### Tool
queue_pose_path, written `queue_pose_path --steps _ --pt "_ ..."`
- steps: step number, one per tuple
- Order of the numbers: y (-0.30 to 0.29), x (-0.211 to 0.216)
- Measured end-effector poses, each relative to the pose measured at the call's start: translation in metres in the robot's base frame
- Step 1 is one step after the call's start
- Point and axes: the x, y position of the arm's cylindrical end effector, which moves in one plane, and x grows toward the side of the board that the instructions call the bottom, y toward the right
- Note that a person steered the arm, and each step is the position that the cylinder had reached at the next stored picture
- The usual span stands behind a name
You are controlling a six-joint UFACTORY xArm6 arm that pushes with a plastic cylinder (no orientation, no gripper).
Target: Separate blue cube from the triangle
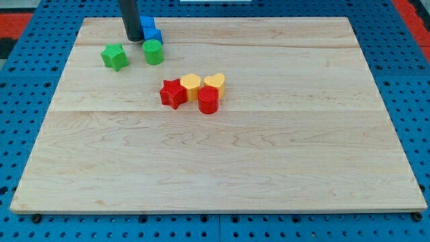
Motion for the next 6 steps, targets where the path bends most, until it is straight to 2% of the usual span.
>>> queue_pose_path --steps 2,3,5,6 --pt "-0.02 -0.037" --pt "0.005 -0.037" --pt "0.162 -0.001" --pt "0.217 0.006"
